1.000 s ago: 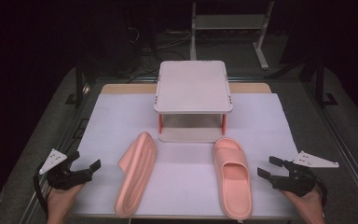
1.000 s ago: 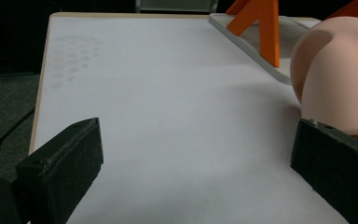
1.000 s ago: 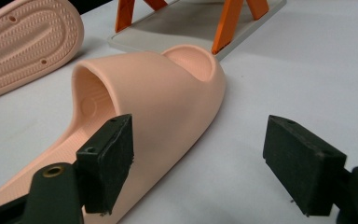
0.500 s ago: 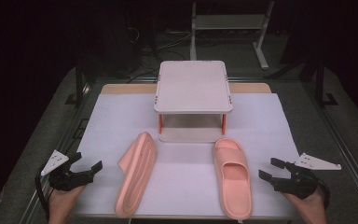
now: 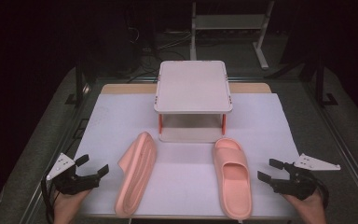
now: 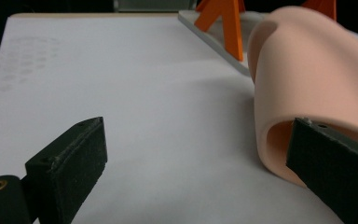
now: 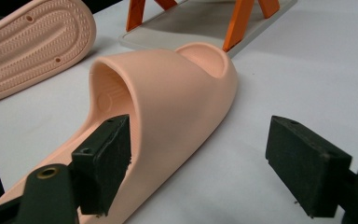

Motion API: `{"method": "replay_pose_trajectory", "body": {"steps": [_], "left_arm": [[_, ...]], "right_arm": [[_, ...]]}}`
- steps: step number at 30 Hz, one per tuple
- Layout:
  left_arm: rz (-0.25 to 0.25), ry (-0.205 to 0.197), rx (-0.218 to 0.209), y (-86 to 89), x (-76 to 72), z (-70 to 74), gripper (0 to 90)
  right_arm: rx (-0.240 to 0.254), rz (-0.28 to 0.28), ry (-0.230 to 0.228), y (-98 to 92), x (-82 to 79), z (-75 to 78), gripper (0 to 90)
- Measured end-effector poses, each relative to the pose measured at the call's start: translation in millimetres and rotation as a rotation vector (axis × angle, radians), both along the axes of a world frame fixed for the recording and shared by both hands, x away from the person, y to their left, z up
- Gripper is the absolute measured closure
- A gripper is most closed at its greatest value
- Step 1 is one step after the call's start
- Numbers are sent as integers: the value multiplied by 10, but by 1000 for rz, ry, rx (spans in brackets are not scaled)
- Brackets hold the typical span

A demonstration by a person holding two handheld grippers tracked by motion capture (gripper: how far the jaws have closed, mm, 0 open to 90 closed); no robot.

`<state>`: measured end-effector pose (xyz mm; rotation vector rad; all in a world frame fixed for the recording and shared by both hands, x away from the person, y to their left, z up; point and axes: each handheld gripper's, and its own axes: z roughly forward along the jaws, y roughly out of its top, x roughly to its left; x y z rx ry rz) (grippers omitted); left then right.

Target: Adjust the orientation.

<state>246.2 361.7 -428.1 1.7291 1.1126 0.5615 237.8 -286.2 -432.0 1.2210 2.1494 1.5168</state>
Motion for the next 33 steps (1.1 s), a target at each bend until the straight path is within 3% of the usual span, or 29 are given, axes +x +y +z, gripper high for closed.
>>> {"method": "replay_pose_trajectory", "body": {"steps": [6,8,12,13,19,23,33], "left_arm": [[-44,40,21,-76,21,-32,62],[-77,70,46,-129,44,-52,94],[-104,87,56,-178,63,-74,141],[-128,96,50,-206,84,-86,196],[-158,108,51,-281,139,-101,232],[-195,132,76,-386,200,-115,271],[-205,137,61,-514,257,-127,326]], "right_arm": [[7,10,-2,18,2,4,214],[7,14,-3,23,4,6,214],[6,18,-3,24,5,6,213],[5,21,-1,25,3,6,212],[2,30,-3,36,-6,15,212],[-6,35,3,50,-1,4,213],[-35,61,11,101,-13,-8,222]]}}
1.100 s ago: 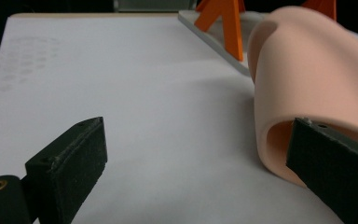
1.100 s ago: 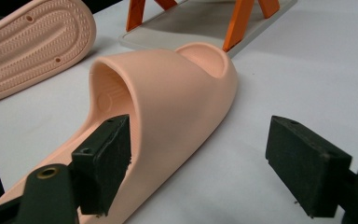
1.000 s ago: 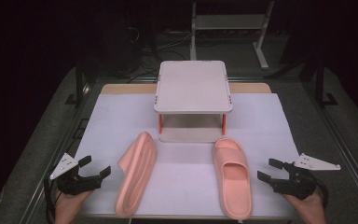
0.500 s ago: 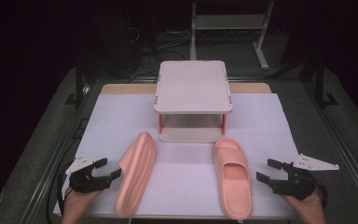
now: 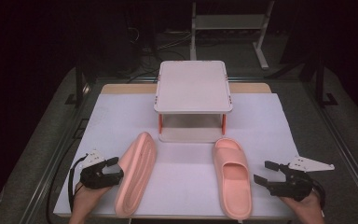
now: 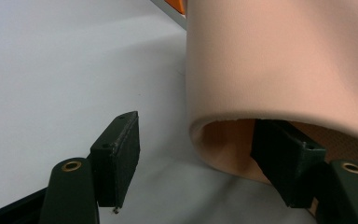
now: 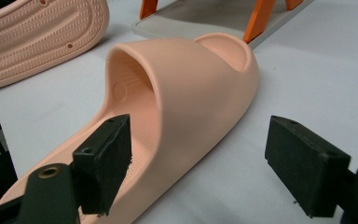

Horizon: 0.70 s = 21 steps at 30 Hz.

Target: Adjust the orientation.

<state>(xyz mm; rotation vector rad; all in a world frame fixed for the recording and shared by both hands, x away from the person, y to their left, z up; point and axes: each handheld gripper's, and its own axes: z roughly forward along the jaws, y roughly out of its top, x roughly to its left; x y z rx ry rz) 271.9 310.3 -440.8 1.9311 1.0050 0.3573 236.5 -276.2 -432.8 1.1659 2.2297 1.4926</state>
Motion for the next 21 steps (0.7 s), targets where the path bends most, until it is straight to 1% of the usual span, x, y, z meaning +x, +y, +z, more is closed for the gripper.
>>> {"method": "replay_pose_trajectory", "body": {"steps": [6,12,19,21], "left_arm": [[-14,8,-11,-66,34,-7,329],[-21,4,-16,-75,43,-3,332],[-34,-7,-13,-111,30,22,344],[-35,-7,-20,-125,28,28,343]], "right_arm": [[-4,6,-3,13,-6,1,221],[-14,9,2,36,0,-2,221],[-21,13,-6,50,-6,7,222],[-22,12,-7,49,-8,10,222]]}}
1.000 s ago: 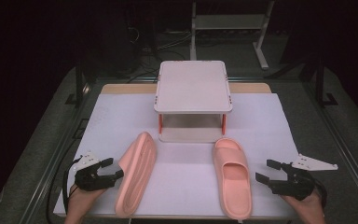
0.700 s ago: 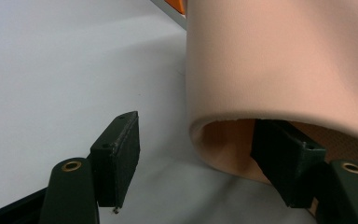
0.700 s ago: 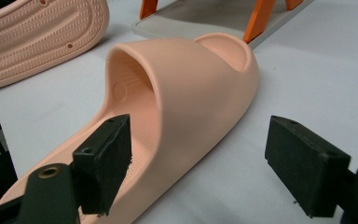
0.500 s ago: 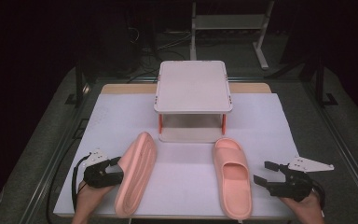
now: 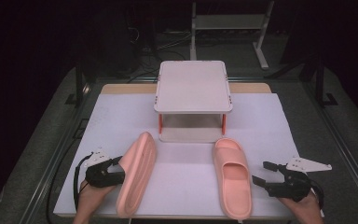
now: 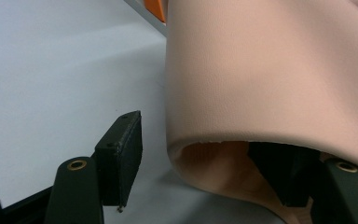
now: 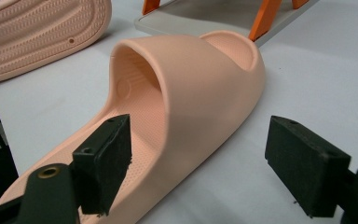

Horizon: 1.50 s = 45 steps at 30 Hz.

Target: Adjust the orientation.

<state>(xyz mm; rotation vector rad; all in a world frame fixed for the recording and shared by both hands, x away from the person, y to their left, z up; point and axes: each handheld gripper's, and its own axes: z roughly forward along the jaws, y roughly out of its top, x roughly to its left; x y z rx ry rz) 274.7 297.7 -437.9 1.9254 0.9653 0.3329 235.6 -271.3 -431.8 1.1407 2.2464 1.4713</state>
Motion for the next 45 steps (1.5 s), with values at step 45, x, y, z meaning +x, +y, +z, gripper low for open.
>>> {"method": "replay_pose_trajectory", "body": {"steps": [45], "left_arm": [[-94,-29,-45,-661,134,99,282]], "right_arm": [[26,32,-56,36,-78,161,222]]}}
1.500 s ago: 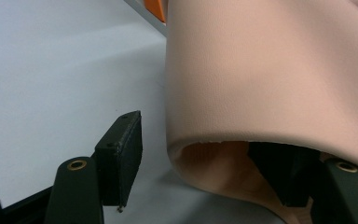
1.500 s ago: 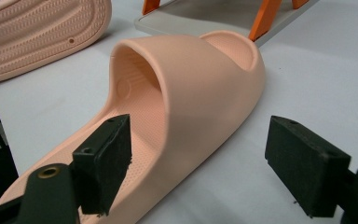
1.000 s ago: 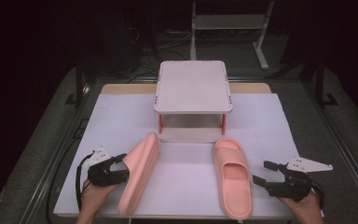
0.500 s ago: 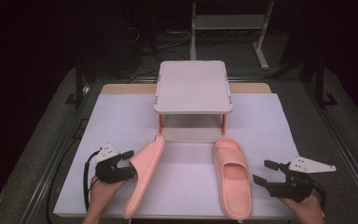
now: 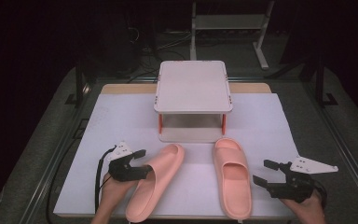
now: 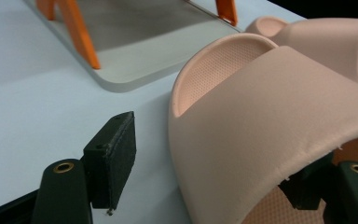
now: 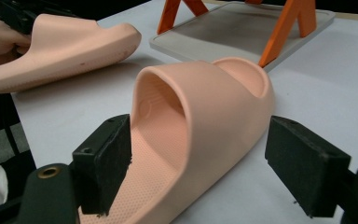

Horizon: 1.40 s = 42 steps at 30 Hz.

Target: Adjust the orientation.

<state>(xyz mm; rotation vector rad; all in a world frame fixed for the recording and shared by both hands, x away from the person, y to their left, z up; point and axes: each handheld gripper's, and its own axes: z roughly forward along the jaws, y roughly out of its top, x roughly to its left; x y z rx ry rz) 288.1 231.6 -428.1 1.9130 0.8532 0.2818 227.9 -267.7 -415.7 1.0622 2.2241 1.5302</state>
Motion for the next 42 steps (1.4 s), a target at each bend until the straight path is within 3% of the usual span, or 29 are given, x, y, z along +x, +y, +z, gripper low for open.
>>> {"method": "replay_pose_trajectory", "body": {"steps": [8,13,16,25,35,42], "left_arm": [[-73,-10,87,-146,-38,27,275],[-130,-1,145,-240,-72,3,303],[-143,8,149,-248,-72,0,310],[-148,3,175,-232,-89,-20,378],[-122,-20,239,-252,-77,-79,495],[-100,-24,230,-243,-68,-90,543]], "right_arm": [[-21,29,19,98,17,-30,231],[-67,50,32,195,48,-79,254],[-82,42,34,214,73,-94,268],[-114,22,44,272,153,-143,322],[-164,-38,23,323,250,-175,447],[-228,-51,14,406,317,-204,520]]}}
